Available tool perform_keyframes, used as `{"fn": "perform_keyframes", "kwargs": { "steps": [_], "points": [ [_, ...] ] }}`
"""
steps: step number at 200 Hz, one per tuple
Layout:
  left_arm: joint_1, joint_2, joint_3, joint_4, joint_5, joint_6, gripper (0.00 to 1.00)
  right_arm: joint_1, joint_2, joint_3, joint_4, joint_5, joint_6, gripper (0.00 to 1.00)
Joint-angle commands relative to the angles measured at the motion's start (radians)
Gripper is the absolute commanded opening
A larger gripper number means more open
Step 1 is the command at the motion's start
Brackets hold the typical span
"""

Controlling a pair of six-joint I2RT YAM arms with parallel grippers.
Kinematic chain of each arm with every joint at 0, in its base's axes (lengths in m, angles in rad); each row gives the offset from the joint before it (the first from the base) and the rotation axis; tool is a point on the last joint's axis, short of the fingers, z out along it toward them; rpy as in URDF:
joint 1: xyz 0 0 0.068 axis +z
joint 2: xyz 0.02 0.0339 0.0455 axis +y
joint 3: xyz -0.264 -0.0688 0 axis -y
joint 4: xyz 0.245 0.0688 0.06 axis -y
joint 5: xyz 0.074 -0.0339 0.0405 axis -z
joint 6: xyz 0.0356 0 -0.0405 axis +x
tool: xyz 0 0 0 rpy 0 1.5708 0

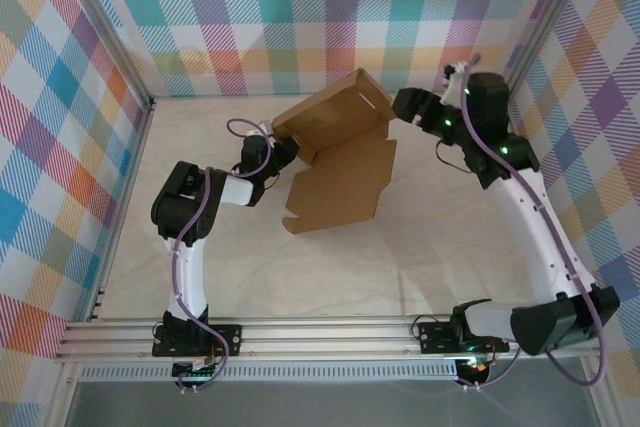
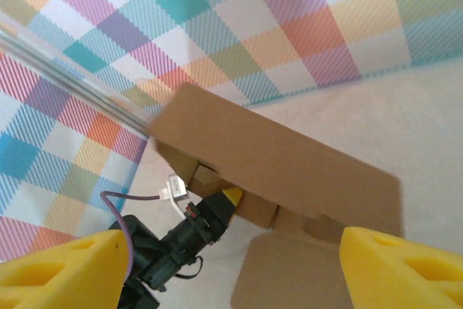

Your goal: Fold the paper box

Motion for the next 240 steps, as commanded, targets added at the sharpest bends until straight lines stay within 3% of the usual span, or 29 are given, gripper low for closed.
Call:
{"fn": "perform_keyframes", "kwargs": {
  "steps": [1, 46, 83, 151, 184, 240],
  "points": [
    [0.001, -0.05, -0.02, 0.03, -0.054, 0.003, 0.0, 0.113, 0.112, 0.178, -0.162, 0.208, -0.17, 0.76],
    [-0.002, -0.059, -0.039, 0.035, -0.098, 0.009, 0.0, 0.292, 0.467, 0.695, -0.363, 0.384, -0.315, 0.72],
    [-0.002, -0.065, -0.041, 0.033, -0.095, 0.006, 0.0, 0.31, 0.745, 1.105, -0.547, 0.411, -0.267, 0.69],
    [-0.002, -0.072, -0.045, 0.027, -0.109, -0.014, 0.0, 0.279, 0.767, 1.027, -0.571, 0.472, -0.211, 0.68],
    [-0.002, -0.071, -0.045, 0.027, -0.104, -0.018, 0.0, 0.26, 0.778, 0.985, -0.581, 0.386, -0.156, 0.66],
    [-0.005, -0.072, -0.038, 0.014, -0.087, -0.003, 0.0, 0.254, 0.79, 0.966, -0.559, 0.327, -0.112, 0.44]
  ]
}}
